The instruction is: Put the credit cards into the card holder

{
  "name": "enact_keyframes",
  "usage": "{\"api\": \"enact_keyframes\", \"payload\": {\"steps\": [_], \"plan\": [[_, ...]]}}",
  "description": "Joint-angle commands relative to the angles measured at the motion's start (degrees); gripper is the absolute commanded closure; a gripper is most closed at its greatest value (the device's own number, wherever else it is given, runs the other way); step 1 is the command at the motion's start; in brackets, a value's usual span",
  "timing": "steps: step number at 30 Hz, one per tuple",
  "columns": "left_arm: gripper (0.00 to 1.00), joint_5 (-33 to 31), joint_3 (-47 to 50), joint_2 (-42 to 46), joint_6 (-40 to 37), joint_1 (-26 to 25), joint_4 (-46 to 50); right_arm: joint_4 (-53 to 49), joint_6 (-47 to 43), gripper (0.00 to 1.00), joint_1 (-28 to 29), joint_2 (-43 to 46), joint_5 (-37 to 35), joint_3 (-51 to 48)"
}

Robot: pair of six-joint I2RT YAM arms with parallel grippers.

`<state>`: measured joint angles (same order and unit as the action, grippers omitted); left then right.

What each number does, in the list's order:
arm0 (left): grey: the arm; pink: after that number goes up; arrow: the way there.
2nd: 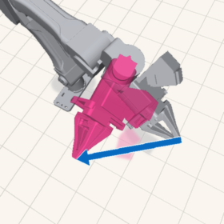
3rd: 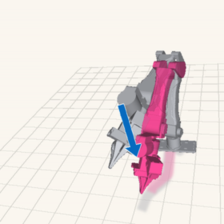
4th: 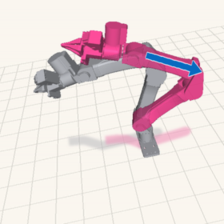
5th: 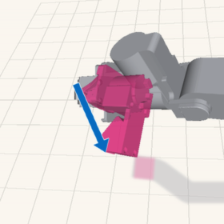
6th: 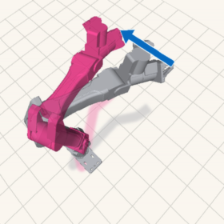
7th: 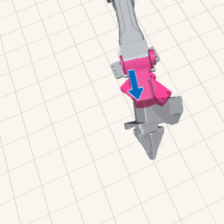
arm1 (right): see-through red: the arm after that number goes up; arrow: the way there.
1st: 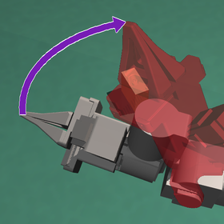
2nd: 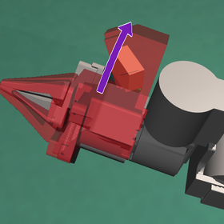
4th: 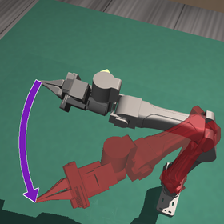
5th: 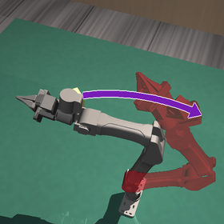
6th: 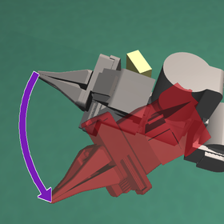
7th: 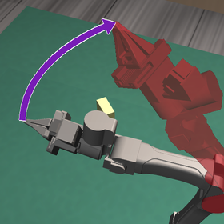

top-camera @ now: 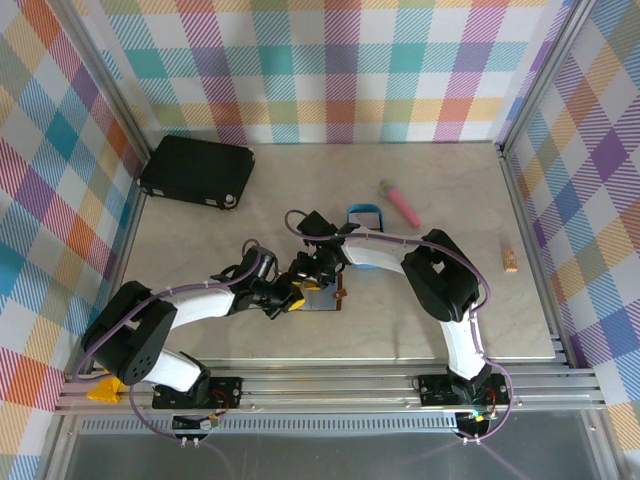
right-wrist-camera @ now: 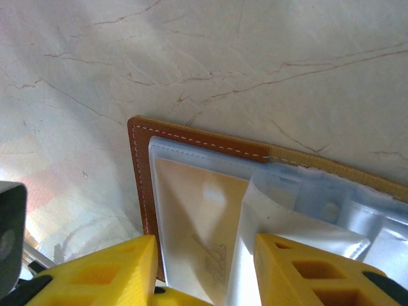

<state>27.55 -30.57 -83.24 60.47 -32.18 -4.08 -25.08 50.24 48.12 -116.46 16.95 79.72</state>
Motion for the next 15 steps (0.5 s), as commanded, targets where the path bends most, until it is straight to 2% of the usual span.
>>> {"api": "enact_keyframes", "payload": {"steps": [1, 7, 15], "plan": [[0.97, -0.26, -0.18, -0.94, 0.01, -0.42, -4.16, -0.99, -0.15, 0.56, 0.67, -0.43, 1.33, 1.35], [1.00, -3.22, -0.65, -1.89, -2.06, -0.36, 2.19, -1.18, -0.57, 0.56, 0.69, -0.10, 1.29, 1.67], [1.00, -3.73, 1.03, -5.69, -2.63, -0.34, 1.44, -3.04, -2.85, 0.54, 0.65, 5.22, -1.72, 0.62]]}}
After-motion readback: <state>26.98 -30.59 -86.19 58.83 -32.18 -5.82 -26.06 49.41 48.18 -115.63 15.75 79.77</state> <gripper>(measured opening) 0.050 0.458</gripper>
